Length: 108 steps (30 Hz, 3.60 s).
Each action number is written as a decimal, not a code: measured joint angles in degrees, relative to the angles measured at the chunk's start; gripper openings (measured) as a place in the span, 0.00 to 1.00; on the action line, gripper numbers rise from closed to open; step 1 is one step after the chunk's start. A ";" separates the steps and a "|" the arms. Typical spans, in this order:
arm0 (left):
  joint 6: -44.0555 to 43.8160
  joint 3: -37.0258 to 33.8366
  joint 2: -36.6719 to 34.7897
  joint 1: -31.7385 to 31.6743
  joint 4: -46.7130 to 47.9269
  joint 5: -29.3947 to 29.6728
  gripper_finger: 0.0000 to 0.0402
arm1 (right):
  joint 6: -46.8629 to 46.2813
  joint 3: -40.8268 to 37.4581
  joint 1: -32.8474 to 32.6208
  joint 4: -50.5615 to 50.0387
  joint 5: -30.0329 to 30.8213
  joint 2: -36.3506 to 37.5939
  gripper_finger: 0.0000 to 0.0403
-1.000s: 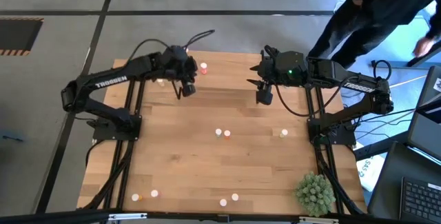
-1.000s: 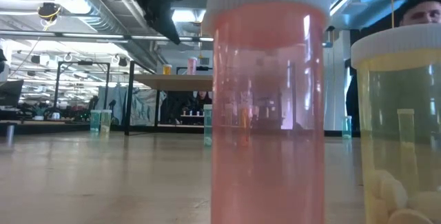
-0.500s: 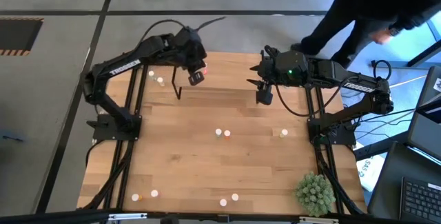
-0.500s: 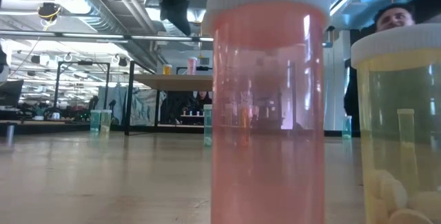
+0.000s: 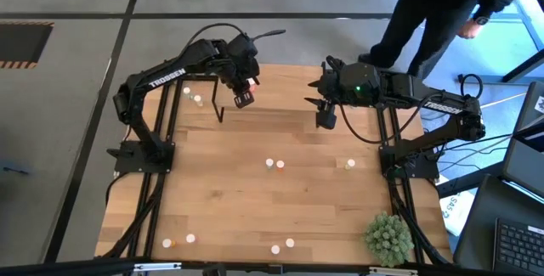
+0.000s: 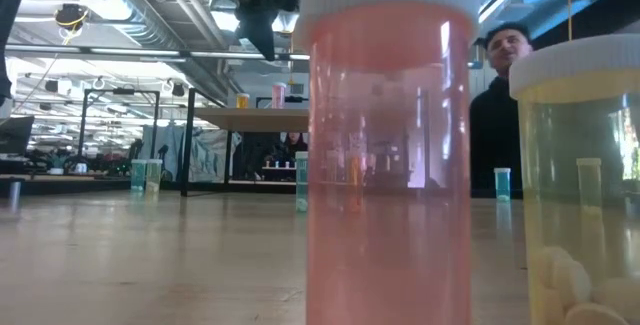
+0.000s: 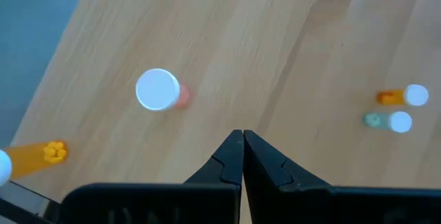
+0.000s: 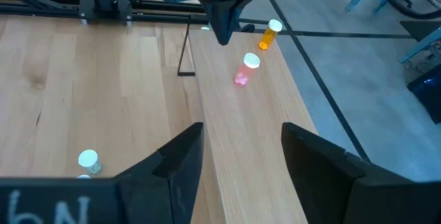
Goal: Pick and place medicine bottles onto shelf by color
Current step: Put the top right pink pill bottle on the shelf
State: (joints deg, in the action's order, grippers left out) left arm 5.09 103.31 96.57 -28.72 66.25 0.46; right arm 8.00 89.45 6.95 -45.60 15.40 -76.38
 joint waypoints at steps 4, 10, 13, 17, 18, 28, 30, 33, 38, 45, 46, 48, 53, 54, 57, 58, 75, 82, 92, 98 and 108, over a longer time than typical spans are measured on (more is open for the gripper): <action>-0.43 0.00 0.00 -0.06 0.01 0.93 0.00 | -0.01 0.00 0.00 0.01 0.00 0.00 0.49; -0.44 0.00 0.00 -0.03 -0.34 1.99 0.00 | -0.01 0.00 -0.01 0.00 -0.01 0.00 0.49; -0.44 0.00 0.00 -0.04 -0.47 2.42 0.00 | -0.01 0.00 0.01 0.01 0.00 0.00 0.49; -0.46 0.00 0.00 -0.04 -1.97 2.38 0.04 | 0.01 0.00 0.01 0.01 0.00 0.00 0.49; -0.42 0.00 0.00 -0.04 -2.09 2.34 0.06 | -0.01 0.00 0.01 0.01 0.00 -0.01 0.49; 5.72 0.00 -0.02 -2.12 -5.37 1.36 0.40 | -0.01 0.00 -0.01 0.01 0.00 0.00 0.49; 8.92 0.00 -0.02 -2.49 -6.28 0.46 0.46 | -0.01 0.00 -0.01 0.01 0.00 0.00 0.49; 11.30 0.00 -0.02 -3.40 -6.30 -0.96 0.51 | -0.01 0.00 0.01 0.01 0.00 0.00 0.49; 12.70 0.04 1.18 -4.88 -6.50 -1.79 0.54 | 0.00 0.00 -0.01 0.01 -0.01 0.00 0.49; 15.00 -0.02 3.67 -6.45 -6.48 -2.14 0.54 | 0.00 0.00 0.00 0.01 0.00 0.00 0.49; 15.01 -0.02 3.65 -6.57 -6.54 -2.15 0.54 | 0.00 0.00 0.00 0.00 -0.01 0.00 0.49; 15.06 0.02 3.57 -6.69 -6.45 -2.20 0.54 | 0.01 0.00 -0.01 0.01 -0.01 0.00 0.49; 17.45 0.02 3.72 -7.22 -6.37 -2.94 0.54 | 0.01 0.00 -0.01 0.01 0.00 0.00 0.49; 17.74 0.01 3.97 -7.27 -6.37 -2.97 0.54 | -0.01 0.00 -0.01 0.01 0.00 0.00 0.49; 17.71 -0.02 4.50 -7.41 -5.80 -3.09 0.54 | 0.01 0.00 0.00 0.01 0.00 0.00 0.49; 17.76 -0.02 4.49 -7.59 -5.66 -3.25 0.54 | -0.01 0.00 0.01 0.01 0.00 0.00 0.49; 18.03 0.00 6.99 -8.02 -6.82 -3.68 0.54 | -0.01 0.00 -0.01 0.01 -0.01 0.00 0.49; 17.98 -0.04 7.10 -7.99 -6.76 -3.04 0.54 | -0.01 0.00 0.01 0.01 0.00 0.00 0.49; 17.59 -0.04 7.08 -7.50 -5.38 -1.45 0.54 | 0.00 0.00 0.01 0.00 0.00 0.00 0.49; 17.57 -0.04 7.08 -7.49 -5.23 -1.39 0.53 | -0.01 0.00 -0.01 0.01 0.00 0.00 0.49; 17.57 -0.04 7.08 -7.45 -5.54 -1.41 0.44 | 0.00 0.00 0.00 0.01 0.00 0.00 0.49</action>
State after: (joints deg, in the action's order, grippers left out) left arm 22.66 103.26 103.66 -36.17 60.71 -0.95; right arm 8.00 89.45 6.95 -45.58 15.40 -76.38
